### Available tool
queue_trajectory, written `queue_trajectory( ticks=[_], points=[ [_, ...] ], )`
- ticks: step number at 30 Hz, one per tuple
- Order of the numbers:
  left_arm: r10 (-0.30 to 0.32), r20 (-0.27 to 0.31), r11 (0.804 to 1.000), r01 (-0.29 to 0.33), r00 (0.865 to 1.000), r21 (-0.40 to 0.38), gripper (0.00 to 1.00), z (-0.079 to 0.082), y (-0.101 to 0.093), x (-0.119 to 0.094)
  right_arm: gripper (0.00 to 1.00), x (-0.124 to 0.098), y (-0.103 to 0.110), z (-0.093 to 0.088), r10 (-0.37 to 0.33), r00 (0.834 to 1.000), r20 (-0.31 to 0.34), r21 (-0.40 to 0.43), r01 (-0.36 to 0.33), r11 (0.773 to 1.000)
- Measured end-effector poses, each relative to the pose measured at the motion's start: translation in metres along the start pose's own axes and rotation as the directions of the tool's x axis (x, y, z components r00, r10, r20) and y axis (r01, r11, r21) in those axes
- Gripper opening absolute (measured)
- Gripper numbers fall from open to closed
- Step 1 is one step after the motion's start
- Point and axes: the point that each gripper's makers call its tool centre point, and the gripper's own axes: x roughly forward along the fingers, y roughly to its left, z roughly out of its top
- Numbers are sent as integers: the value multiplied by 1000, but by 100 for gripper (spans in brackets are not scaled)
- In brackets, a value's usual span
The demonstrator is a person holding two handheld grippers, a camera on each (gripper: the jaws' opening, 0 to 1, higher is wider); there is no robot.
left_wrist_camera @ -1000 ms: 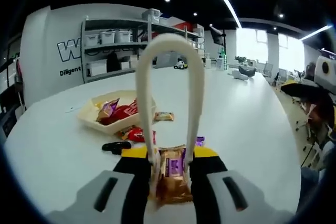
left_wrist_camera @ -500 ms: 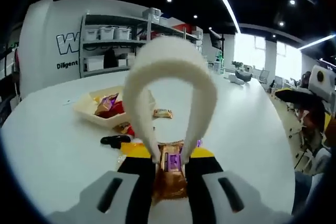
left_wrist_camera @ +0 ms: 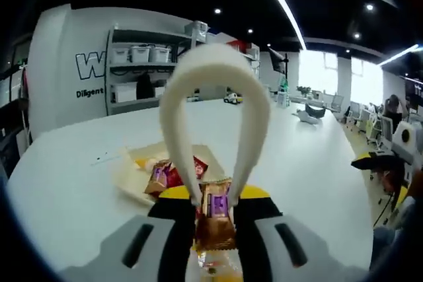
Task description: Place the target food into the container with the food tongs after gripping and lifting it, then release it inside without dropping or visibly crushing the food.
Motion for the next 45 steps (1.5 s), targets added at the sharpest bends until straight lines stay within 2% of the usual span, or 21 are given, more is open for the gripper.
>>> queue_trajectory(
  ticks=[2,5,6,9,17,22,25,31,35,38,41,45],
  points=[
    [5,-5,1000,-5,1000,-22,21,3,7,9,79,-1,-4,0,-7,1000,-2,0,7,1000],
    [21,-21,1000,-21,1000,13,21,4,17,26,79,-3,-11,0,-25,1000,0,0,25,1000],
    [24,-24,1000,-24,999,2,22,4,20,33,78,-4,-16,-1,-39,999,-1,3,39,999],
    [38,-62,999,-38,997,11,22,-5,29,50,78,-6,-24,-5,-57,998,-11,10,57,998],
    [53,-103,998,-51,993,24,23,-22,45,75,77,-9,-37,-8,-87,996,-24,10,87,996],
    [80,-77,996,-77,994,39,24,-22,56,86,77,-6,-40,-11,-91,995,-33,5,91,996],
    [87,-71,996,-86,994,12,26,-21,58,87,77,-5,-41,-10,-95,995,-31,9,95,995],
    [90,-56,993,-85,994,80,27,-19,54,84,77,-2,-39,-11,-93,995,-36,6,94,996],
    [85,-12,993,-84,996,84,27,-4,51,79,77,-3,-35,-6,-87,996,-32,-5,87,996],
    [88,-1,991,-87,996,97,26,5,48,72,77,-6,-34,-3,-90,995,-28,-9,90,996],
    [83,-1,992,-82,997,98,26,8,45,66,77,-8,-32,1,-89,996,-20,-10,89,996],
    [66,-25,993,-64,997,103,26,2,39,46,77,-8,-25,4,-83,996,-14,-14,83,996]
  ],
)
